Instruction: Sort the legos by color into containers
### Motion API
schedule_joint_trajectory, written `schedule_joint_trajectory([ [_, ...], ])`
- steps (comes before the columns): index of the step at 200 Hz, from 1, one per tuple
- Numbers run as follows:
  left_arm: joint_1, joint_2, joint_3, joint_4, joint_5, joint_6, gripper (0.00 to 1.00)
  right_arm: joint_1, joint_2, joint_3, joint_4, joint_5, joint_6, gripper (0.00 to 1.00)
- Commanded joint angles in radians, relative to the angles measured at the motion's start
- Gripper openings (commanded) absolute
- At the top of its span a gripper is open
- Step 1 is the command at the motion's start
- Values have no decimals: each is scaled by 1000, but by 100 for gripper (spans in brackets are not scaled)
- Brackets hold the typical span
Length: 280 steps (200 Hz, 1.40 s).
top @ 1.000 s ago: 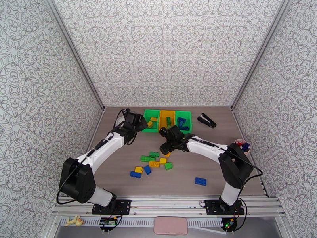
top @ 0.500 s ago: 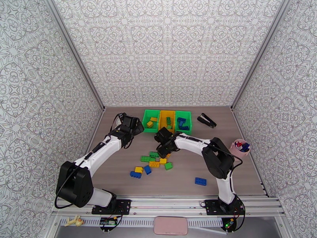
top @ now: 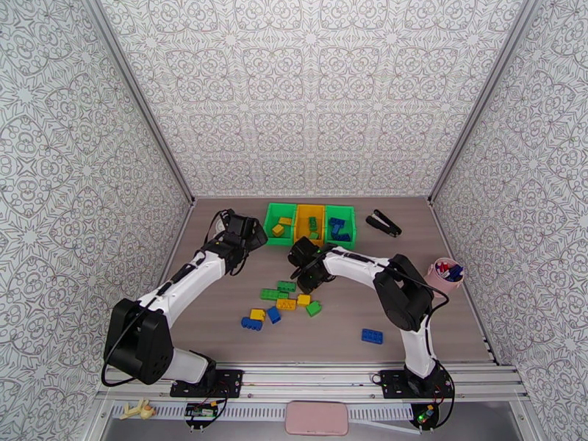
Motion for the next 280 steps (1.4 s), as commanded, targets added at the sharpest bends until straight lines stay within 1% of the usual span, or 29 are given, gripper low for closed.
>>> schedule_joint_trajectory([
  [1, -6, 12, -19, -4, 15, -3, 100, 5, -6, -13, -3, 24, 6, 41],
  [14, -6, 8, -19, -6, 14, -3, 100, 5, -17, -19, 10, 33, 10, 37],
  [43, -12, -8, -23, -14, 18, 2, 100, 5, -57, -29, 34, 43, 16, 34],
  [59, -22, -32, -53, 39, 61, 77, 99, 5, -95, -44, 73, 37, 26, 33],
  [83, -58, -88, -122, 109, 70, 170, 100, 2, -165, -92, 198, 49, 58, 32],
  [100, -82, -135, -162, 123, 82, 252, 99, -2, -208, -117, 299, 81, 82, 32],
  [106, -96, -154, -176, 121, 69, 275, 100, -7, -219, -123, 338, 88, 88, 32],
  [118, -120, -191, -201, 112, 30, 294, 100, -20, -232, -129, 416, 90, 99, 32],
  [143, -139, -249, -237, 65, 33, 312, 100, -63, -201, -96, 543, 70, 113, 31],
  [172, -149, -301, -278, 21, 59, 283, 100, -96, -84, 62, 568, 47, 96, 30],
  [189, -150, -324, -304, 12, 70, 270, 100, -97, 0, 162, 588, 55, 61, 30],
  [215, -143, -335, -317, -5, 81, 264, 100, -100, 147, 342, 573, 65, 35, 29],
  [233, -141, -335, -316, -15, 84, 264, 100, -100, 248, 476, 539, 85, 31, 30],
  [258, -138, -335, -322, -15, 90, 255, 100, -106, 388, 733, 366, 111, 53, 31],
  [280, -139, -335, -327, -15, 94, 246, 100, -111, 441, 831, 331, 100, 50, 33],
])
